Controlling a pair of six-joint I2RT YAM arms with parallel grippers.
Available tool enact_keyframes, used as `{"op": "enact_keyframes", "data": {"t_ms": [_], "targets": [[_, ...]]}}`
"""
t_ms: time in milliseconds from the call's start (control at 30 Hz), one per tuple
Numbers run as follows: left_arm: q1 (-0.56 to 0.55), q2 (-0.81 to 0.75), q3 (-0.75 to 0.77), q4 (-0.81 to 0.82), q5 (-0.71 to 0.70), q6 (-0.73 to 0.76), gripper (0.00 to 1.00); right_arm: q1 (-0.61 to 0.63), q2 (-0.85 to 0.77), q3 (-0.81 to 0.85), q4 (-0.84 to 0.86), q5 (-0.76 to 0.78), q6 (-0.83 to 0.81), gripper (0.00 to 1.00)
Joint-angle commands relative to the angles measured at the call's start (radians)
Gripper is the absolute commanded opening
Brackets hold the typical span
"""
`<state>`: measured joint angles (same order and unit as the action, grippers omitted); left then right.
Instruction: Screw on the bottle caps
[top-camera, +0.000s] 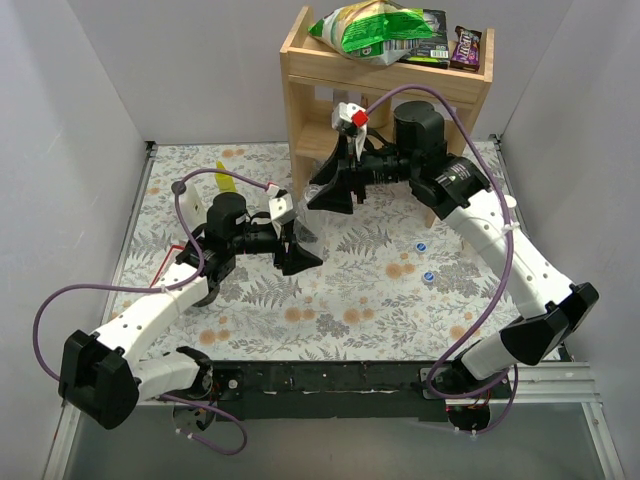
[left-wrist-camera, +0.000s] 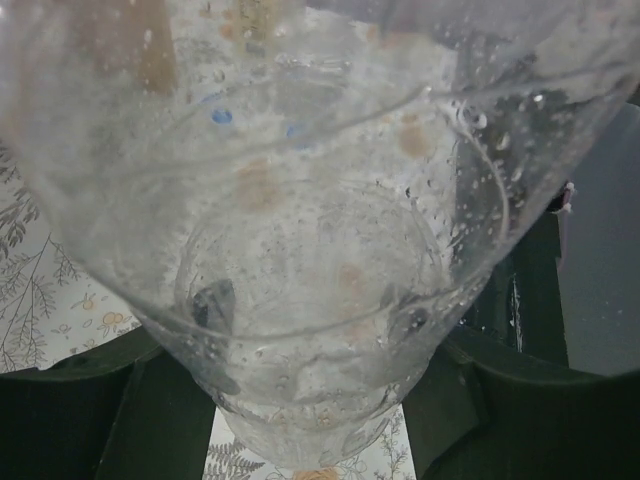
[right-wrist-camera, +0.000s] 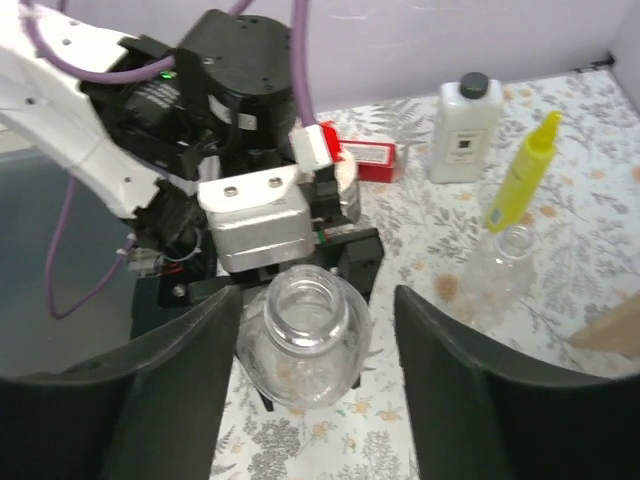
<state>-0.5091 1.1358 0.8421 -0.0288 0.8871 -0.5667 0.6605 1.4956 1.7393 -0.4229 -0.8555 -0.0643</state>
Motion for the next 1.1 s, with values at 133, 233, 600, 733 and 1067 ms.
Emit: {"op": "enact_keyframes", "data": {"t_ms": [133, 233, 600, 733, 1067], "targets": [[0.0, -0.068, -0.032, -0.028, -0.063, 0.05, 0.36, -0.286, -0.098, -0.021, -0.232, 0.112, -0.103, 0.89], [0.0, -0.041, -0.035, -0.049, -0.094, 0.076, 0.29, -0.381, -0.129, -0.112, -0.377, 0.053, -0.338, 0.89], [0.001, -0.016, -0.012, -0.074, -0.183, 0.133, 0.0, -0.499, -0.113, -0.483, -0.585, 0.553, -0.9, 0.8], [0.004, -0.021, -0.021, -0.056, -0.211, 0.113, 0.0, -0.526, -0.071, -0.563, -0.545, 0.552, -0.954, 0.78], [0.023, -0.028, -0.025, -0.082, -0.215, 0.11, 0.0, -0.526, -0.011, -0.716, -0.375, 0.585, -1.097, 0.89]]}}
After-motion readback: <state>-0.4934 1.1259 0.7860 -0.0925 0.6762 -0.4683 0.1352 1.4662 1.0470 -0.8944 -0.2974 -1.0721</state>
